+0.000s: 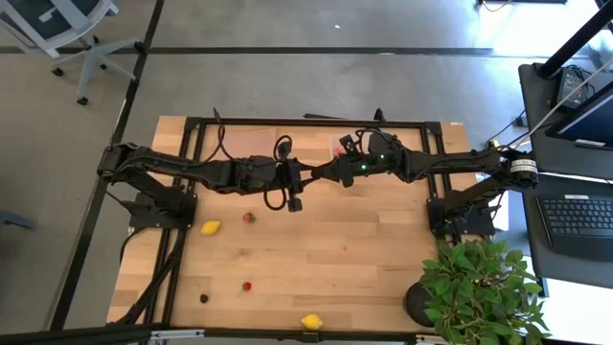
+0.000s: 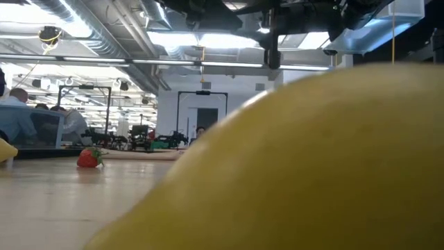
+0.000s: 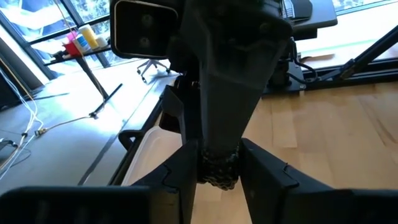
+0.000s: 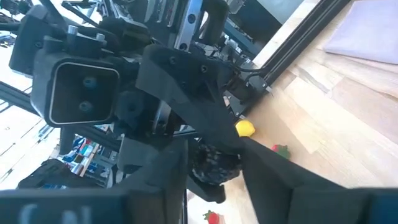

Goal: Pick and placing Produce into tupperware
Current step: Put the blackberry into the transparent bin

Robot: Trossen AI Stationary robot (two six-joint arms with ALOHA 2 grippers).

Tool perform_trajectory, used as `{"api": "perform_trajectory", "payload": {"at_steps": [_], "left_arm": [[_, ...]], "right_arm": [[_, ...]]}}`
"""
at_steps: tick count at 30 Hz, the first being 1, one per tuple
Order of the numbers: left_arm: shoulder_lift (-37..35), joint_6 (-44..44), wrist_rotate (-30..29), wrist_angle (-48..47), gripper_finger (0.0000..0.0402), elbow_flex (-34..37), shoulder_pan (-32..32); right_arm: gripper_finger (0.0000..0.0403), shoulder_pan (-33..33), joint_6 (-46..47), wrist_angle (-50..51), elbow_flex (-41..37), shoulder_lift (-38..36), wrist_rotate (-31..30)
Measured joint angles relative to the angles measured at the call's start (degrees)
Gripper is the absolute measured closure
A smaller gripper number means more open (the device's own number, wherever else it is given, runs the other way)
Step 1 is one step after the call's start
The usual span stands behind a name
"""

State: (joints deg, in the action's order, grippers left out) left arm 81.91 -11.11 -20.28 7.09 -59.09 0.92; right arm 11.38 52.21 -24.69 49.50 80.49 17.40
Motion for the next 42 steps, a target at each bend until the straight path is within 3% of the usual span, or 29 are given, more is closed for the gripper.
{"api": "perform_trajectory", "payload": {"at_steps": [5, 9, 19, 31, 36, 42], "left_arm": [[0.0, -0.1, 0.0, 0.0, 0.0292, 0.0, 0.0], [-0.1, -0.2, 0.0, -0.1, 0.0309, 0.0, 0.0], [-0.1, -0.2, -0.6, 0.0, 0.029, 0.0, 0.0], [0.0, -1.3, -0.8, 0.9, 0.0309, -0.1, -0.1], [0.0, -1.5, -0.8, 1.3, 0.0301, -0.1, -0.1], [0.0, -2.0, -0.2, 1.8, 0.0318, 0.0, -0.2]], "right_arm": [[0.0308, 0.1, -1.4, 0.2, 0.0, 0.0, 1.1], [0.0325, 0.1, -1.6, 0.2, 0.0, 0.0, 1.5], [0.0318, 0.1, -1.8, 0.1, 0.0, 0.0, 1.9], [0.0285, 0.1, -3.0, 0.1, 0.0, 0.0, 2.1], [0.0283, 0.0, -2.9, 0.1, 0.0, 0.0, 2.2], [0.0282, 0.0, -2.9, 0.2, 0.0, 0.0, 2.1]]}}
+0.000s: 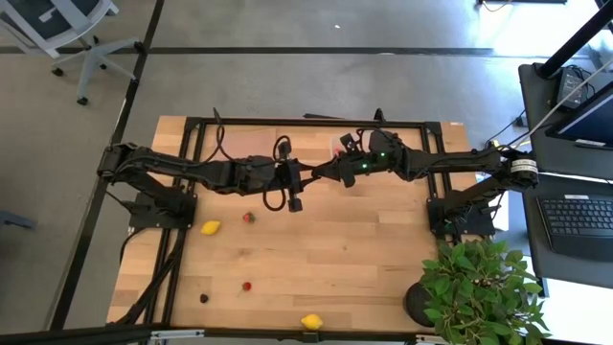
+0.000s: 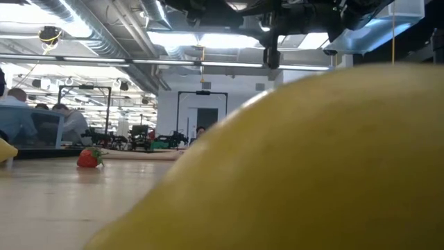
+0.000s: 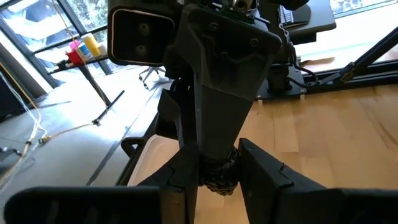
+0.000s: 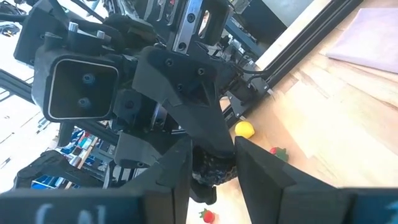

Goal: Pick and placing Produce into tupperware
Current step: Put the blackberry into the transparent bin

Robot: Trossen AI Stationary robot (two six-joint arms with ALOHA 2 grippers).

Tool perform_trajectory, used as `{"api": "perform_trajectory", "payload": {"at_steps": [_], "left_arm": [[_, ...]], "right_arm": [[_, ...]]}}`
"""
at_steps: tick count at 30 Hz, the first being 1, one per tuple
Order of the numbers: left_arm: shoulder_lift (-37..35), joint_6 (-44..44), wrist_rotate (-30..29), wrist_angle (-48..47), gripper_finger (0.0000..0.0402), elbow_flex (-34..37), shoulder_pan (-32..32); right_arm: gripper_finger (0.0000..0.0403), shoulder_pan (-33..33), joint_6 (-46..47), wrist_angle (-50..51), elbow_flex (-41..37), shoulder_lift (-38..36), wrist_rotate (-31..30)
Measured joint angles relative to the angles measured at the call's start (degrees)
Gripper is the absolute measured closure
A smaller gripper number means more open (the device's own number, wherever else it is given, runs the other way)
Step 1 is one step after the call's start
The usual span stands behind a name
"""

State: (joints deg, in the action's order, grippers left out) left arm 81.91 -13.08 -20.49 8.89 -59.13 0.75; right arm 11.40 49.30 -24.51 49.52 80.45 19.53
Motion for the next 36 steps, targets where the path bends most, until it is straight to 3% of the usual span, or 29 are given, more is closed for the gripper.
{"api": "perform_trajectory", "payload": {"at_steps": [8, 16, 25, 31, 36], "left_arm": [[0.0, -2.1, 0.0, 1.5, 0.03, 0.1, -0.1], [0.0, -3.6, -0.2, 1.7, 0.0316, 0.1, -0.1], [0.0, -3.7, -0.2, 1.9, 0.0301, 0.1, -0.1], [0.0, -3.8, -0.1, 2.3, 0.0315, 0.1, -0.1], [0.0, -3.8, -0.2, 2.4, 0.0301, 0.1, -0.1]], "right_arm": [[0.0282, 0.0, 0.0, -0.2, 0.1, -0.1, -0.1], [0.0282, 0.0, -0.1, -0.2, 0.1, -0.1, 0.0], [0.0281, 0.0, -1.5, -0.2, 0.1, 0.0, 0.5], [0.0236, 0.0, -0.9, 0.0, 0.0, 0.1, 0.7], [0.0202, 0.0, -0.3, 0.2, 0.0, 0.1, -0.1]]}}
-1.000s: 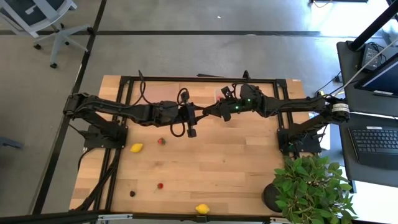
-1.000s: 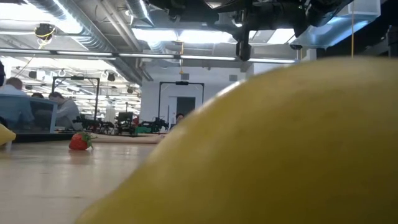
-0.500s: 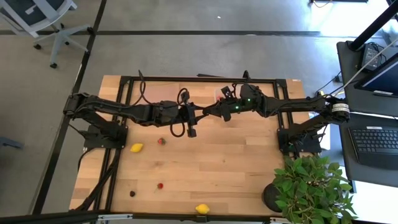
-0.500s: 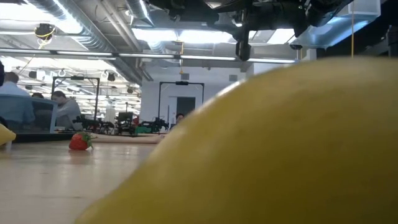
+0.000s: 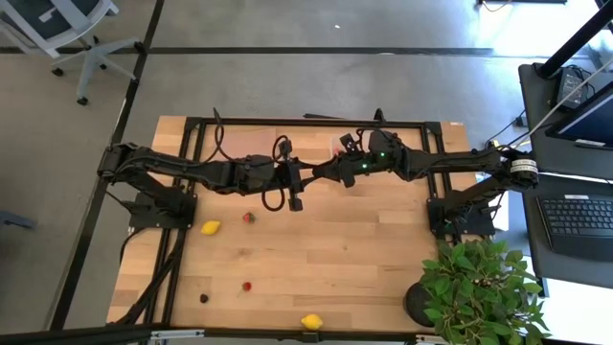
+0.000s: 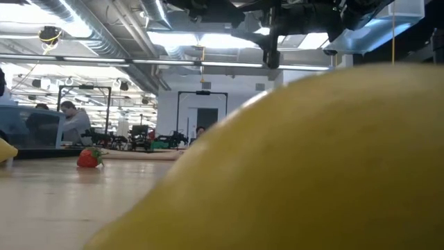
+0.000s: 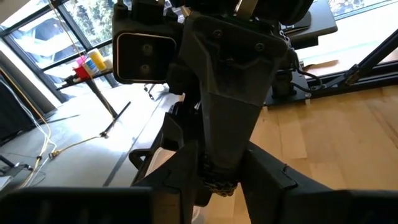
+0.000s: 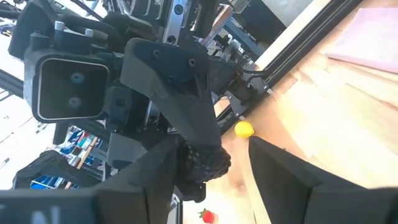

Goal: Pick and placing Produce into tupperware
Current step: Put the blackberry into the transparent bin

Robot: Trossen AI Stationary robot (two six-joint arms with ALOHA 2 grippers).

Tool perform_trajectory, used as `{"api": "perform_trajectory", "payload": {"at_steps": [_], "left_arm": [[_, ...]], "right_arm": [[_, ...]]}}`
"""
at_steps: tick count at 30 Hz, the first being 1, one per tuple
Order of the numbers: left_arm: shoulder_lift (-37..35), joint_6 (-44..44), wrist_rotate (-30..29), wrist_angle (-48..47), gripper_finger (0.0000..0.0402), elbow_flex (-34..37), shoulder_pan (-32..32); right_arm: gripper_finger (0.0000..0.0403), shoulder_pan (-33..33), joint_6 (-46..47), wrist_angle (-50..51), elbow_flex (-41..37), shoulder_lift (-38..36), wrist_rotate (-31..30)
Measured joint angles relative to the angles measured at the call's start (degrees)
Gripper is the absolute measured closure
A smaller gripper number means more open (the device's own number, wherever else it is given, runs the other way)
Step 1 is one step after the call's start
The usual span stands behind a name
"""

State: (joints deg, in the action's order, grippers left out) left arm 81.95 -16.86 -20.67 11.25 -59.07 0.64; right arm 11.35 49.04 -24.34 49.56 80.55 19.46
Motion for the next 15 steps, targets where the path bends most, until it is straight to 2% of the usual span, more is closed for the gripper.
{"api": "perform_trajectory", "payload": {"at_steps": [5, 11, 15], "left_arm": [[0.0, 0.0, -0.1, -0.1, 0.0304, 0.0, 0.0], [0.0, 0.3, -0.2, -0.5, 0.0314, 0.0, 0.0], [0.0, 0.5, -0.2, -0.7, 0.029, 0.0, 0.0]], "right_arm": [[0.021, 0.0, -0.1, -0.1, 0.0, 0.0, -0.2], [0.0277, 0.0, -1.8, -0.4, 0.0, 0.0, -0.2], [0.031, 0.0, -3.1, -0.4, 0.0, -0.1, -0.3]]}}
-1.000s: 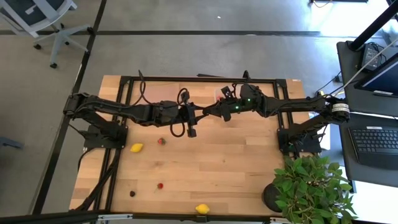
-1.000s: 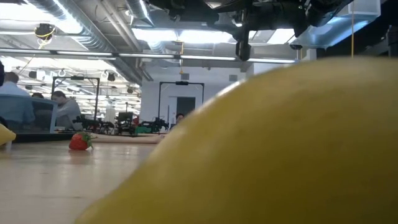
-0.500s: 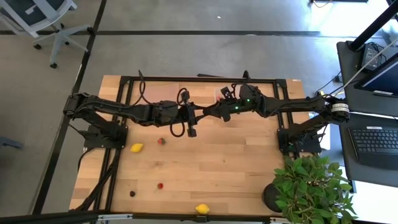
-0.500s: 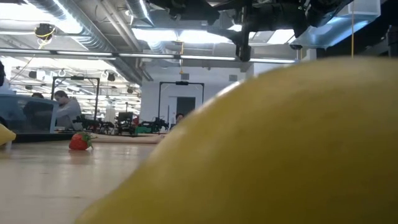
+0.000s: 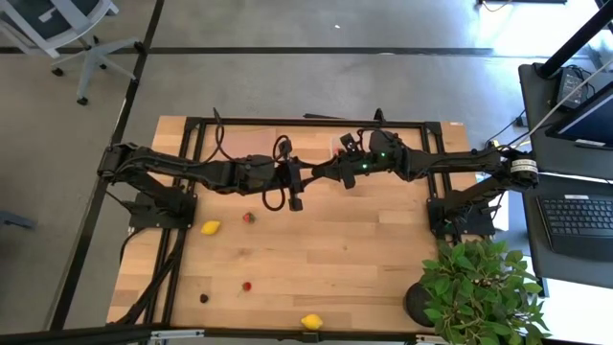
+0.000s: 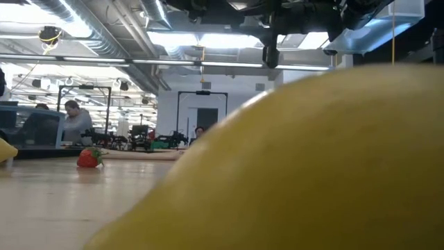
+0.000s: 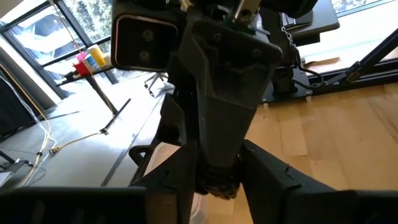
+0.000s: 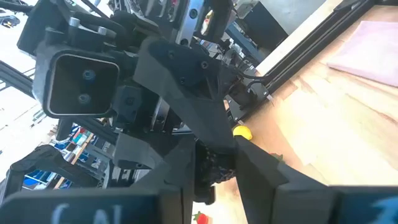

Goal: Pick and placing Produce into tupperware
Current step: Put the blackberry into the transparent bin

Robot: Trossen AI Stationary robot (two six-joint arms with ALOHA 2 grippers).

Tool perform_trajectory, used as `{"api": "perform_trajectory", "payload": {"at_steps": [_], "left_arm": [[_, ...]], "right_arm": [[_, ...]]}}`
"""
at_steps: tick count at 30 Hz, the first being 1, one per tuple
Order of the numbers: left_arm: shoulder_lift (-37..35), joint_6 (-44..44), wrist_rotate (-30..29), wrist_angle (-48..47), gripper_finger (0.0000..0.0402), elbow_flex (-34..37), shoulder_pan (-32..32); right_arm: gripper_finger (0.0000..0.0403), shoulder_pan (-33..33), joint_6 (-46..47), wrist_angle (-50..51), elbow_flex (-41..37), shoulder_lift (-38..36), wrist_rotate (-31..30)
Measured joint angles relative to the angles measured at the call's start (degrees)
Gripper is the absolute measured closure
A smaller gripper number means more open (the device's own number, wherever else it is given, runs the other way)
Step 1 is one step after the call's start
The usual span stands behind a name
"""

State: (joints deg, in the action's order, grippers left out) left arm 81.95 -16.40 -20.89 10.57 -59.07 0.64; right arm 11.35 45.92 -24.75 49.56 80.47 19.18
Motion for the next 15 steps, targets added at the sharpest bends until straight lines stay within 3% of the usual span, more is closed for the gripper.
{"api": "perform_trajectory", "payload": {"at_steps": [10, 15], "left_arm": [[0.0, 0.7, 0.4, -0.5, 0.0247, 0.0, 1.1], [-0.2, 1.0, 0.2, -0.7, 0.0241, -0.2, 2.3]], "right_arm": [[0.0321, 0.3, 0.2, 0.9, -0.1, 0.1, 0.5], [0.035, 2.1, -2.4, 3.9, -0.1, 0.1, 0.4]]}}
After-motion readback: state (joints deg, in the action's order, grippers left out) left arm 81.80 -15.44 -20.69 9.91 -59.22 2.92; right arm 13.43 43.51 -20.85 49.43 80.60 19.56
